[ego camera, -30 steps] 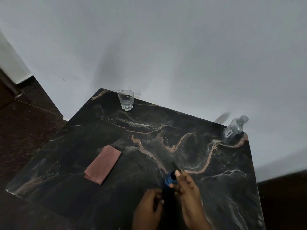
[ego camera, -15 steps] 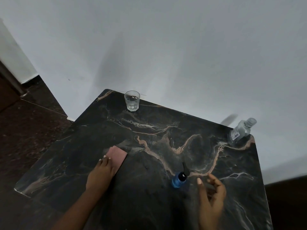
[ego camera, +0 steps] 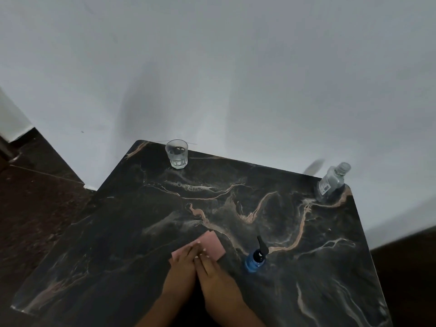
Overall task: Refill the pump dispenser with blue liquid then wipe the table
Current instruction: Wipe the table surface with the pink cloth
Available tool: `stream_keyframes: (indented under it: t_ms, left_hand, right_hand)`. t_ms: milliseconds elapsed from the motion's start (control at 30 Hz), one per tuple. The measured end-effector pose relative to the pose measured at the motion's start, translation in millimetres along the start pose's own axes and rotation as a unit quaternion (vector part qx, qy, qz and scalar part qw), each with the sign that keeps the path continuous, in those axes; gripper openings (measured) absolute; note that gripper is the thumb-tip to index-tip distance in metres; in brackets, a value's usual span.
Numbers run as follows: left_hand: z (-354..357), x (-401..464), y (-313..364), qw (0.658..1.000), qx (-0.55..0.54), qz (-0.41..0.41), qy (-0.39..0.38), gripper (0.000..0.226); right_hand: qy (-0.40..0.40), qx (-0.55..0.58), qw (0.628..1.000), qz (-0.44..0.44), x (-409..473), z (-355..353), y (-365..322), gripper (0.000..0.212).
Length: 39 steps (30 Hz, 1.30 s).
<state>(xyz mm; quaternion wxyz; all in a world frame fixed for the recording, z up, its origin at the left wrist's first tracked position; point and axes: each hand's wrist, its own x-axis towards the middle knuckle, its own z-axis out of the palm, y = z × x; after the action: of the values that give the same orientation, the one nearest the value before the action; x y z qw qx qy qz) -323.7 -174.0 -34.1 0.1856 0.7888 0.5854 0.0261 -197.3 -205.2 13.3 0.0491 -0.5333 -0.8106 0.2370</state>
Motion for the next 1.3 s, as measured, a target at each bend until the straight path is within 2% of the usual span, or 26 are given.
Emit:
stream_keyframes:
  t_ms: [33, 100, 200, 233, 300, 367, 400, 467, 500, 567, 633, 767, 833, 967, 1033, 1167, 1300]
  left_hand:
    - [2, -4, 0, 1.000, 0.000, 0.014, 0.017, 0.046]
    - [-3, -20, -1, 0.999, 0.039, 0.026, -0.026, 0.032]
    - [1, -25, -7, 0.996, 0.071, 0.040, -0.028, 0.047]
    - [2, -26, -9, 0.995, 0.085, 0.043, -0.028, 0.047]
    - [-3, -16, -12, 0.991, 0.107, 0.066, -0.033, 0.045]
    - [-14, -3, -10, 0.989, 0.119, 0.075, -0.045, 0.027]
    - [-19, 6, -9, 0.991, 0.112, 0.065, -0.034, 0.022]
    - [-24, 28, -10, 0.992, 0.113, 0.043, -0.041, 0.049]
    - [-27, 42, -11, 0.993, 0.114, 0.032, -0.029, 0.052]
    - [-27, 67, -13, 0.990, 0.124, 0.044, -0.044, 0.051]
    - [-31, 86, -11, 0.988, 0.112, 0.033, -0.096, 0.053]
    - [-32, 101, -19, 0.984, 0.114, 0.060, -0.120, 0.057]
    - [-32, 96, -26, 0.992, 0.063, 0.049, -0.102, 0.062]
    - [-35, 63, -43, 0.999, -0.038, -0.021, -0.010, 0.062]
    - [-41, 37, -62, 0.995, -0.066, -0.072, 0.007, 0.075]
    - [-43, -14, -116, 0.989, -0.061, -0.135, -0.022, 0.099]
    - [-40, -32, -137, 0.981, -0.103, -0.140, -0.087, 0.108]
  right_hand:
    - [-0.045, -0.010, 0.999, 0.010, 4, 3, 3, 0.060]
    - [-0.080, -0.021, 0.997, 0.008, 11, 9, 10, 0.061]
    - [-0.114, -0.039, 0.993, 0.009, 12, 19, 17, 0.060]
    - [-0.109, -0.062, 0.992, 0.003, 12, 25, 19, 0.058]
    - [-0.042, -0.123, 0.992, -0.003, 16, 37, 27, 0.057]
    - [0.000, -0.145, 0.989, 0.034, 28, 39, 33, 0.056]
    - [-0.011, -0.147, 0.988, 0.042, 37, 38, 35, 0.056]
    - [-0.089, -0.164, 0.980, 0.068, 55, 32, 39, 0.059]
    - [-0.098, -0.179, 0.975, 0.085, 65, 28, 43, 0.060]
    - [-0.092, -0.209, 0.968, 0.107, 84, 22, 53, 0.062]
    - [-0.097, -0.224, 0.963, 0.116, 98, 16, 61, 0.063]
    - [-0.067, -0.204, 0.971, 0.103, 113, 14, 70, 0.058]
    - [-0.037, -0.191, 0.977, 0.086, 118, 14, 74, 0.052]
    - [-0.002, -0.220, 0.975, 0.038, 132, 3, 81, 0.045]
    - [-0.005, -0.227, 0.973, 0.032, 137, -4, 85, 0.048]
    - [0.021, -0.178, 0.982, 0.068, 133, -3, 77, 0.044]
    - [-0.016, -0.118, 0.992, 0.031, 109, 29, 31, 0.047]
